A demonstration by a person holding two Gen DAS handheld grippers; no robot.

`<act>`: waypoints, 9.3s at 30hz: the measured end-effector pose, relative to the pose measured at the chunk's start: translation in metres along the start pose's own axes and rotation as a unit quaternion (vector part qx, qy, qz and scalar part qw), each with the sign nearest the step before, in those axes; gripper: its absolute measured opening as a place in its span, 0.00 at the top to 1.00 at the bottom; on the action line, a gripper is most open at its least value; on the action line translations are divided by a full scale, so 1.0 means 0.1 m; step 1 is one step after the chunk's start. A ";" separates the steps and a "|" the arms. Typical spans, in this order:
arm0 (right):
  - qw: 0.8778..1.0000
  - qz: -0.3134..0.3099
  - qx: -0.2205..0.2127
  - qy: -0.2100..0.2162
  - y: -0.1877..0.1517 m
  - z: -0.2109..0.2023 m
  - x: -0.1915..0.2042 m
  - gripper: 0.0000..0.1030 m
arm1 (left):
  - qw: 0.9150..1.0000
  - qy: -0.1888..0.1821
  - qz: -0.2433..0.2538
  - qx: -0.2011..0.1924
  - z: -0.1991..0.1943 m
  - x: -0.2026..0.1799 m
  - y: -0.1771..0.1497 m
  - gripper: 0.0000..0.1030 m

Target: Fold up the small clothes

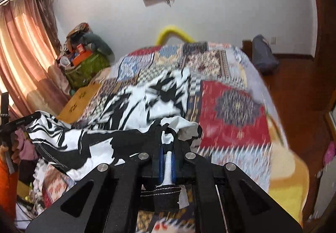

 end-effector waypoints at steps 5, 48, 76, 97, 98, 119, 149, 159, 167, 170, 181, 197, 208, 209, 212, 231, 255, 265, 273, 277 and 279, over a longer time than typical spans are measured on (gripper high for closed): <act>1.000 -0.011 -0.004 -0.024 0.27 0.31 -0.07 0.96 | 1.000 0.014 -0.006 -0.007 0.36 -0.04 0.34 0.94; 0.998 0.015 0.061 -0.028 0.87 1.67 -0.67 0.51 | 0.992 0.098 0.019 0.074 2.37 0.02 0.54 0.20; 0.994 0.020 0.098 0.052 -0.16 1.31 -0.11 0.86 | 0.980 -0.059 -0.022 0.186 1.71 -0.35 -0.57 0.89; 0.991 0.005 0.133 -0.023 -0.92 0.50 -0.25 0.73 | 0.984 0.017 0.062 0.168 0.90 -0.13 -1.17 0.79; 0.991 -0.004 0.128 -0.036 -0.89 0.46 -0.25 0.71 | 0.984 0.020 0.066 0.164 0.88 -0.12 -1.14 0.79; 0.983 -0.122 0.131 0.029 -0.58 1.05 0.59 0.62 | 0.973 -0.109 0.078 0.189 1.28 -1.21 -0.89 0.41; 0.969 -0.119 0.201 0.083 -0.92 1.36 0.53 0.61 | 0.993 -0.019 0.029 0.109 1.90 -0.80 0.23 0.29; 0.965 -0.124 0.221 0.071 -0.86 1.42 0.58 0.59 | 0.979 -0.049 0.079 0.179 1.68 -0.82 -0.73 0.29; 0.965 -0.131 0.220 0.056 -0.63 1.72 0.62 0.58 | 0.976 -0.062 0.089 0.188 1.75 -0.86 -1.02 0.27; 0.967 -0.139 0.208 0.045 -0.46 1.88 0.61 0.58 | 0.976 -0.068 0.095 0.184 1.73 -0.86 -1.05 0.26; 0.984 -0.138 0.110 -0.009 0.46 2.28 0.57 0.58 | 0.977 -0.065 0.103 0.173 1.72 -0.88 -1.09 0.26; 0.978 -0.147 0.144 0.021 -0.09 1.57 0.29 0.51 | 0.972 -0.083 0.113 0.189 1.80 -1.11 -0.75 0.24; 0.973 -0.133 0.184 0.024 -0.32 1.72 0.04 0.51 | 0.968 -0.087 0.117 0.205 2.43 -1.43 -0.34 0.24; 0.973 -0.137 0.185 0.026 -0.34 1.70 0.05 0.51 | 0.969 -0.090 0.102 0.205 2.50 -1.39 -0.26 0.24; 0.972 -0.137 0.187 0.029 -0.36 1.70 0.06 0.51 | 0.976 -0.065 0.083 0.190 2.60 -1.29 -0.07 0.24; 0.986 -0.076 0.144 -0.025 0.08 1.86 -0.30 0.51 | 0.976 0.033 -0.009 0.213 2.85 -0.13 -0.14 0.27; 0.986 -0.062 0.149 -0.047 0.00 1.90 -0.47 0.52 | 0.983 0.097 -0.005 0.154 2.64 0.22 -0.02 0.97; 0.989 -0.096 0.115 -0.020 0.07 1.52 -0.09 0.51 | 0.987 -0.043 0.082 0.134 1.99 -0.66 -0.20 0.42; 0.981 -0.124 0.145 0.024 -0.27 1.61 0.37 0.51 | 0.973 -0.095 0.146 0.150 1.87 -1.48 -0.54 0.38; 0.977 -0.135 0.158 0.046 -0.35 1.74 0.59 0.51 | 0.971 -0.109 0.150 0.150 1.88 -1.68 -0.59 0.33; 0.973 -0.150 0.170 0.044 -0.42 1.81 0.64 0.49 | 0.969 -0.100 0.166 0.153 1.91 -1.73 -0.65 0.30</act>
Point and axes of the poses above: each gripper's, at about its wrist camera, not at the fingertips, and z roughly the way its jaws point, x to its left, y to its top, the point moved 2 cm from there along z, roughly the way its jaws point, and after that the axes turned 8 degrees about -x, right-handed, at the moved point
